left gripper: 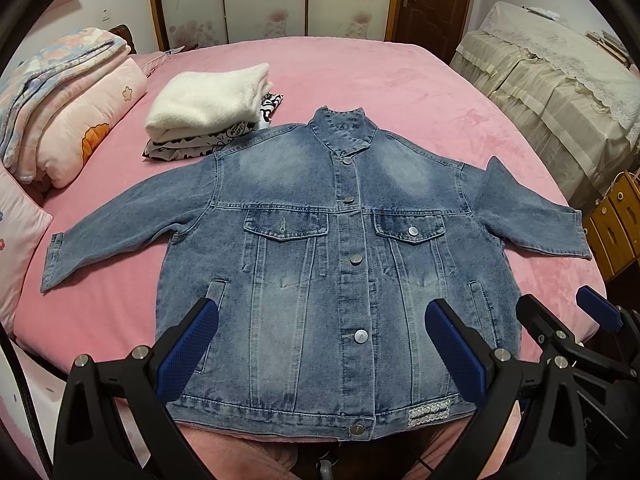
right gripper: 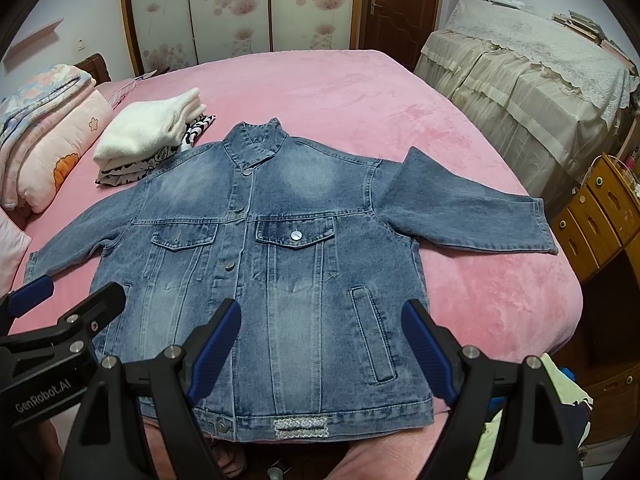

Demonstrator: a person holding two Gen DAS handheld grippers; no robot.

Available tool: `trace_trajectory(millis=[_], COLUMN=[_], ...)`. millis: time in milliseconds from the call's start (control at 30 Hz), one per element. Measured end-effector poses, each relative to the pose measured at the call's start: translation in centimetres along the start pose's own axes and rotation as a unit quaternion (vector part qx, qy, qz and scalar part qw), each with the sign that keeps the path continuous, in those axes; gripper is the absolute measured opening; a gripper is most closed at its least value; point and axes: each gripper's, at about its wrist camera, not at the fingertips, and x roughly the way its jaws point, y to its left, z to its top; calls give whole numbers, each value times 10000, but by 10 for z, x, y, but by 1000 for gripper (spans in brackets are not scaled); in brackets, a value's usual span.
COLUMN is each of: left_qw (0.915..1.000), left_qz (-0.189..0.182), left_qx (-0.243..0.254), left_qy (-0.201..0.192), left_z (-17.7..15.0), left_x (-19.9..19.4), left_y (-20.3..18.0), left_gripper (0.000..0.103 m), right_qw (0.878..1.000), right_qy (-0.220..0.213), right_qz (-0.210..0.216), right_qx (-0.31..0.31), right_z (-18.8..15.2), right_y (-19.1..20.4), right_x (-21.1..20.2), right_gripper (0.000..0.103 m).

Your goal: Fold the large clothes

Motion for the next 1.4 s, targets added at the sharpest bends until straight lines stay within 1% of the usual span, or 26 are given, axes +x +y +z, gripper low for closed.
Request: trace_trajectory(millis=[367, 733, 1133, 1267, 1400], left_qw=[10000, 9998, 9992, 9991, 9986], left_qz=[31, 116, 237, 243, 270], left_qx=[11, 79, 193, 187, 245], left_qy=[-64, -116, -257, -308, -387], left_z=[2, 4, 6, 6, 7], left_x=[-2, -7, -16, -19, -23], left_y=[5, -3, -18, -23, -32], left_gripper=[103, 103, 103, 103, 103], right_qw=[10000, 9999, 9992, 9979, 9967], right_qy=[-12, -21, -179, -245, -336], right_qz=[19, 110, 317, 553, 703], right_qx=[-31, -9, 138, 240, 228], right_z=[0, 1, 1, 0, -1], right_y=[2, -1, -17, -27, -37], right_x=[3, 3, -3, -6, -9], right_gripper=[83, 83, 83, 83, 83])
